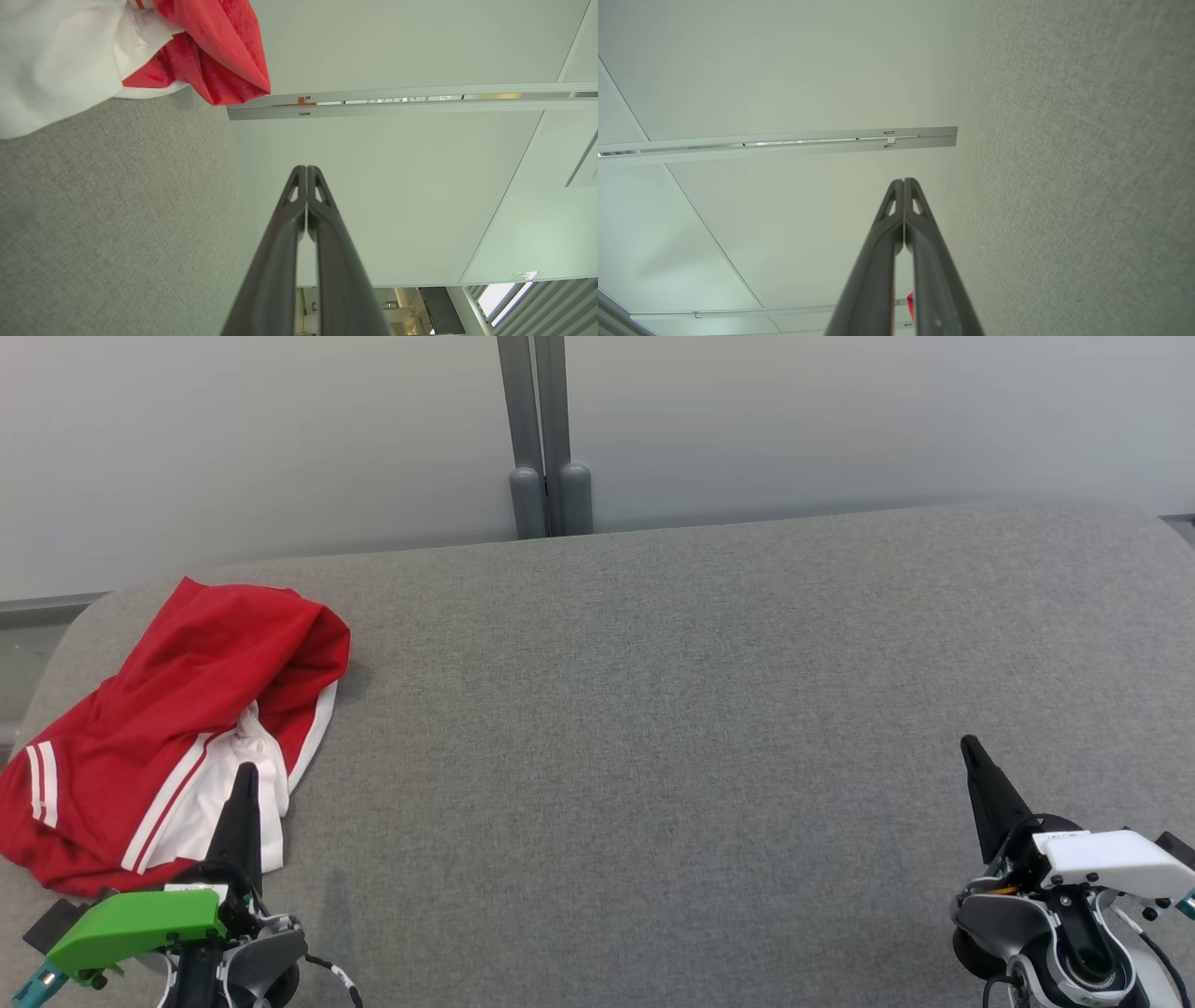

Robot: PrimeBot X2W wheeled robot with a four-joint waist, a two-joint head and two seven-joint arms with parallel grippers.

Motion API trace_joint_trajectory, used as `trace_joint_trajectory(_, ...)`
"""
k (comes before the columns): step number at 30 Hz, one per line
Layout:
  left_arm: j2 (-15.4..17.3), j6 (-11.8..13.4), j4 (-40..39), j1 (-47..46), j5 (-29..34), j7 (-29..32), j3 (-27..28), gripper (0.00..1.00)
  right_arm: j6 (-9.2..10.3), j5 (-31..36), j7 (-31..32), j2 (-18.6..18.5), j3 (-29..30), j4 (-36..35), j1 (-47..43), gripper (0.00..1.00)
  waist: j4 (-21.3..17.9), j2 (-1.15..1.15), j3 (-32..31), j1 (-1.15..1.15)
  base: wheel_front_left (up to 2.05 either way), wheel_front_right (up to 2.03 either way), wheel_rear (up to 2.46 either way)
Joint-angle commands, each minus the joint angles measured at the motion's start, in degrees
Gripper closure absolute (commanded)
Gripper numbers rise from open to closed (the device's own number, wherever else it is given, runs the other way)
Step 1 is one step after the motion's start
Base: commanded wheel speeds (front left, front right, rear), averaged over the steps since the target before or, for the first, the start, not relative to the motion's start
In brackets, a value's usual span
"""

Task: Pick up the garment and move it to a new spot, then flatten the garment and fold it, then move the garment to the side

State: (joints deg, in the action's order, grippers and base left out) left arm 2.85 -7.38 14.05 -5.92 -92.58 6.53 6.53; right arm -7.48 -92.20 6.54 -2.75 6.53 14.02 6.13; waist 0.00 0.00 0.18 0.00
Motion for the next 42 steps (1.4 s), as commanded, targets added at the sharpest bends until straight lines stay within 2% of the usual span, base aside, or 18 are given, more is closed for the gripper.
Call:
trace_joint_trajectory(1, 0.08, -0.24, -0.08, -0.72, 0.32, 0.15, 0.07, 1.00, -0.02, -0.42, 0.15, -0.26, -0.05, 0.06, 0.31, 1.00, 0.00, 0.00, 0.00, 0.00, 0.00, 0.00, 0.00)
trace_joint_trajectory(3, 0.08, -0.24, -0.08, -0.72, 0.32, 0.15, 0.07, 1.00, -0.02, -0.42, 0.15, -0.26, -0.05, 0.06, 0.31, 1.00, 0.00, 0.00, 0.00, 0.00, 0.00, 0.00, 0.00)
trace_joint_trajectory(4, 0.00, 0.00, 0.02, 0.01, 0.01, -0.01, 0.00, 0.00, 0.00, 0.00, -0.01, 0.00, 0.00, 0.02, -0.01, 0.00, 0.00, 0.00, 0.00, 0.00, 0.00, 0.00, 0.00)
trace_joint_trajectory(12, -0.13, 0.01, 0.24, 1.05, 1.07, -2.01, -1.83, 0.00, 0.01, 1.61, -1.95, 0.14, -0.79, -0.25, -1.54, 0.00, 0.03, 0.00, -0.01, 0.00, 0.00, 0.00, 0.00)
trace_joint_trajectory(19, -0.10, 0.09, 0.13, 1.49, 5.68, -3.94, -3.43, 0.00, 0.00, 10.57, -3.90, -0.18, -0.67, -1.88, -2.74, 0.00, 0.18, 0.00, -0.06, 0.00, 0.00, 0.00, 0.00)
trace_joint_trajectory(26, -0.07, 2.17, 0.44, 1.36, 15.81, -5.73, -5.10, 0.00, 0.00, 22.66, -5.70, -0.64, -1.47, -4.65, -3.69, 0.00, 0.35, 0.00, -0.04, 0.00, 0.00, 0.00, 0.00)
trace_joint_trajectory(34, -0.04, 4.93, -0.43, 1.79, 28.06, -7.57, -6.29, 0.00, 0.00, 32.94, -7.56, -1.62, -3.08, -6.67, -4.20, 0.00, 0.71, 0.00, -0.09, 0.00, 0.00, 0.00, 0.00)
trace_joint_trajectory(42, 0.12, 5.53, -1.21, 2.52, 37.46, -9.28, -7.42, 0.00, 0.00, 40.66, -9.27, -2.38, -3.75, -7.72, -4.79, 0.00, 1.11, 0.00, -0.09, 0.00, 0.00, 0.00, 0.00)
